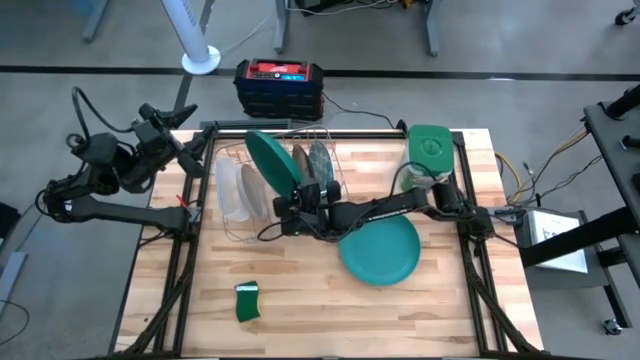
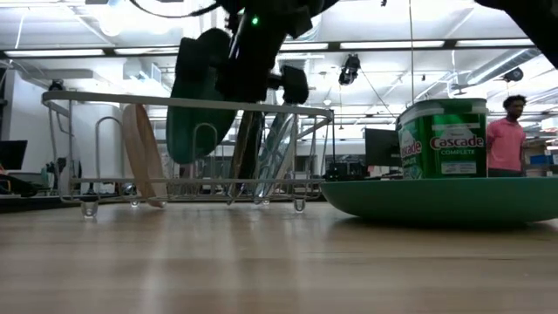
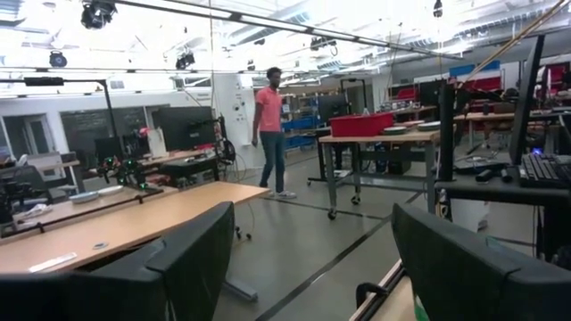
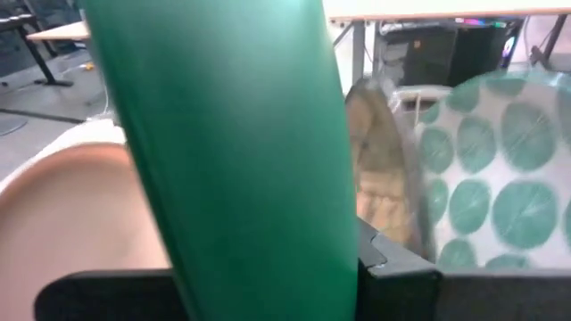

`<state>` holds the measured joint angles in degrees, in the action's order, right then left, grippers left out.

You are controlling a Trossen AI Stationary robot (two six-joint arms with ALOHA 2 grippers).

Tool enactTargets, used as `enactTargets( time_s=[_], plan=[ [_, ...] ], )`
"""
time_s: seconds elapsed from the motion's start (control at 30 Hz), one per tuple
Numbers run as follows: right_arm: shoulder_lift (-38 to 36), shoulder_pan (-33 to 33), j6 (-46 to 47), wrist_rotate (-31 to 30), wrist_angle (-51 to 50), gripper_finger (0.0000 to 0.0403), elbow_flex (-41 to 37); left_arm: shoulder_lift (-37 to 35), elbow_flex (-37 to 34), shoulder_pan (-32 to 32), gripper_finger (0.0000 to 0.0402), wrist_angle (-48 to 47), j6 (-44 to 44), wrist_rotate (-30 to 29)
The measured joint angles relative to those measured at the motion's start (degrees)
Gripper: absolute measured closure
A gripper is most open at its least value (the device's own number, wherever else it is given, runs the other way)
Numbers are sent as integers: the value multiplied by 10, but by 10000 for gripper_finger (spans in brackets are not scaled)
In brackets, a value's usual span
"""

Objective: Sort dishes
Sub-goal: Put the green plate on the dish rack

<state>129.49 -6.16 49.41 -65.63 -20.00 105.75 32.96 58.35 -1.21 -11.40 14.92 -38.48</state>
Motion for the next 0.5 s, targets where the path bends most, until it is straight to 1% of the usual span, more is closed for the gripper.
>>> enactTargets(
  time_s=[0.37, 0.5],
  plan=[
    [13, 1, 9, -1, 29, 367, 0, 4, 0, 0, 109, 0, 0, 0],
    [16, 0, 32, 4, 34, 336, -1, 4, 0, 0, 109, 0, 0, 0]
  ],
)
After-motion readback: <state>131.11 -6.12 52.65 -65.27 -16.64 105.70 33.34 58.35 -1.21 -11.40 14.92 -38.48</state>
